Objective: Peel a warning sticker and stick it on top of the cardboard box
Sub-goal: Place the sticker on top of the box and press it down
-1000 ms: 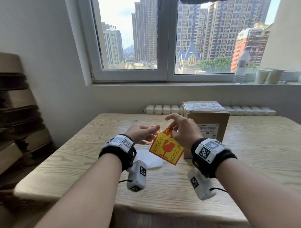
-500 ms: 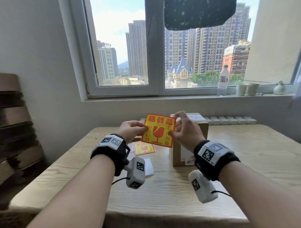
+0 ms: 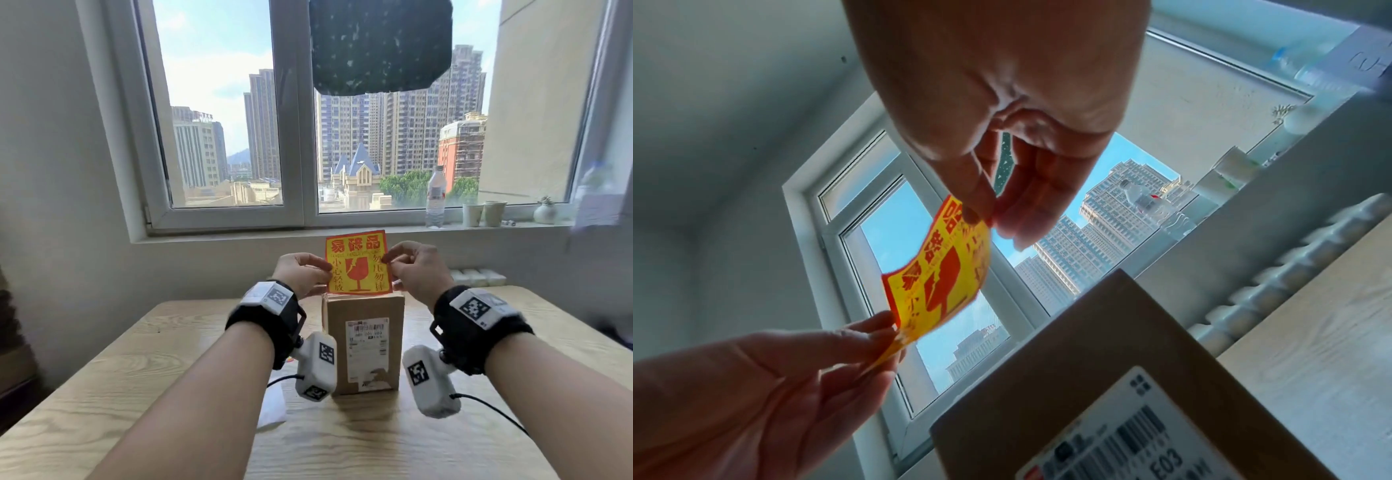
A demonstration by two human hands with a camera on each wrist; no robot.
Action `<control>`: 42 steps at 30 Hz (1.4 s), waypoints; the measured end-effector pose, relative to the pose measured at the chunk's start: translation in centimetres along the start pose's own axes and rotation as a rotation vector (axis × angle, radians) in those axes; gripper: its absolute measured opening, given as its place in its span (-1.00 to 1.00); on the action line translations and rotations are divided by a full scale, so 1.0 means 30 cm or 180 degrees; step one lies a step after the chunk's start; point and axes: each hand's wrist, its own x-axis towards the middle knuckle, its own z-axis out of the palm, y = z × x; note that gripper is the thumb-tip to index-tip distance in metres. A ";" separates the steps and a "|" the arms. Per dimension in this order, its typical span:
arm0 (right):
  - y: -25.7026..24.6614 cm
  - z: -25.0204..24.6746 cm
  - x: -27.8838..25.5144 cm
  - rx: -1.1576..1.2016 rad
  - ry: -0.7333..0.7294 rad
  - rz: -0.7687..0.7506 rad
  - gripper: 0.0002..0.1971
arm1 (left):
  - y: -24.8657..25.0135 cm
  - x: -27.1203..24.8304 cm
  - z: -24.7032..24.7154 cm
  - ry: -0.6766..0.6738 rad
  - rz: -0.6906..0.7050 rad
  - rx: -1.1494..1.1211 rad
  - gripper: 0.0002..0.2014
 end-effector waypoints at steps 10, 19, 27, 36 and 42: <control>0.099 0.058 0.124 -0.0404 0.0144 0.0493 -0.71 | -0.051 0.120 0.073 0.0421 -0.0119 0.0702 -0.87; 0.108 0.082 0.117 -0.1005 0.0289 0.0367 -0.81 | -0.080 0.136 0.091 0.0672 -0.0122 0.1009 -0.85; 0.104 0.080 0.110 -0.1165 0.0219 0.0242 -0.83 | -0.084 0.143 0.101 0.0743 -0.0126 0.1271 -0.85; 0.103 0.089 0.107 -0.1500 0.0159 0.0201 -0.82 | -0.095 0.141 0.112 0.0892 -0.0041 0.1764 -0.79; 0.118 0.102 0.103 -0.1701 -0.0006 0.0156 -0.61 | -0.108 0.127 0.096 0.0717 -0.0142 0.1923 -0.68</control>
